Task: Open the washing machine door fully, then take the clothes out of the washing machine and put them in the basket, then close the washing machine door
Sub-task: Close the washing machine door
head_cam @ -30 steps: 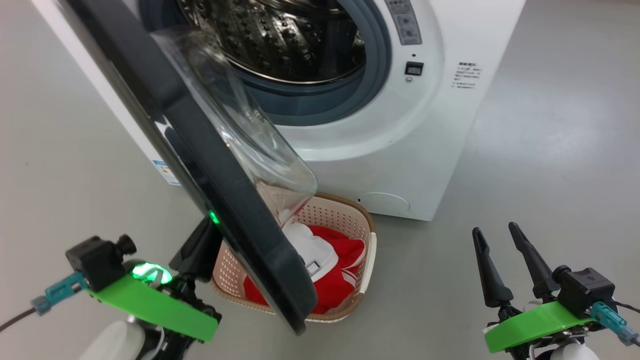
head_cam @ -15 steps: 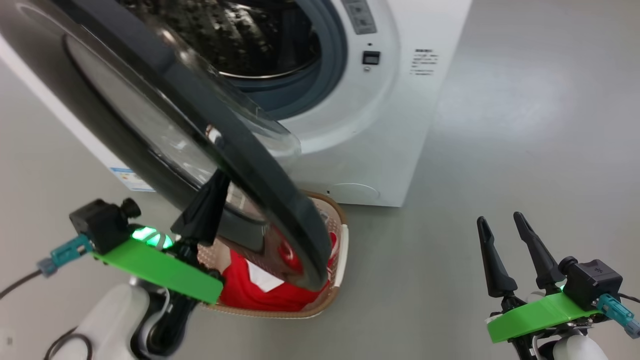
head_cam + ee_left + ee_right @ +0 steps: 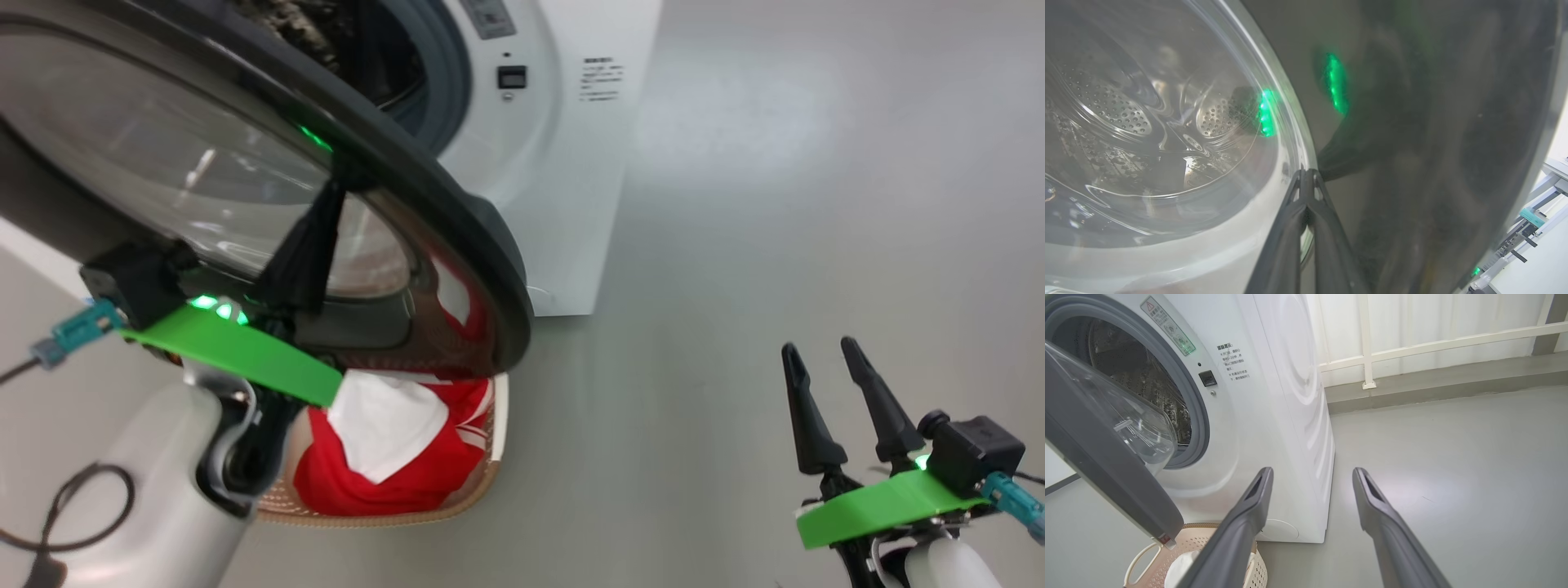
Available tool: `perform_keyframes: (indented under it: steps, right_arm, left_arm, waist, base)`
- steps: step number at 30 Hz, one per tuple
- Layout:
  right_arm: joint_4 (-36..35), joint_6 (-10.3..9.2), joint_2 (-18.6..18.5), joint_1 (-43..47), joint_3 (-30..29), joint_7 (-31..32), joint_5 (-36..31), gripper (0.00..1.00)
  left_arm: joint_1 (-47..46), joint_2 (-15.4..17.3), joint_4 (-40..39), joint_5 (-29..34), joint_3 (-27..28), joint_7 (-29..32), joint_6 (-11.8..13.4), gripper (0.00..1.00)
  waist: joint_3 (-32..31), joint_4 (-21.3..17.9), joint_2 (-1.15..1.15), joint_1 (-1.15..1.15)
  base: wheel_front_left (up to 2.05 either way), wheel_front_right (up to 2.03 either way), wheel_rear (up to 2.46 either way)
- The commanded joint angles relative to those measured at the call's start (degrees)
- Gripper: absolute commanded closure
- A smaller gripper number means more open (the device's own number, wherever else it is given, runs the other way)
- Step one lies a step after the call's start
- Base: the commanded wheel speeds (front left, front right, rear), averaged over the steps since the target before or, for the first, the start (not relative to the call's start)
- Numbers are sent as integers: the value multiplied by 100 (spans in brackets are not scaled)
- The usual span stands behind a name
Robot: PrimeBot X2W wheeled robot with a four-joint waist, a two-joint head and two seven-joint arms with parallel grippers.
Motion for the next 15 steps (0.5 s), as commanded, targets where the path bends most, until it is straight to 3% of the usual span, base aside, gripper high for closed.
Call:
perform_keyframes:
  steps: [1,15]
  right_arm:
    - [-151,36,-8,-246,131,-37,52,0]
    - [-174,36,-8,-287,137,-37,183,0]
  left_arm:
    - [-388,102,-112,77,242,-27,-45,100]
    - [-1172,85,761,96,462,-27,-45,100]
  waist:
    - [78,-202,0,0]
    - [188,-684,0,0]
  base:
    - [0,0,0]
    - [0,0,0]
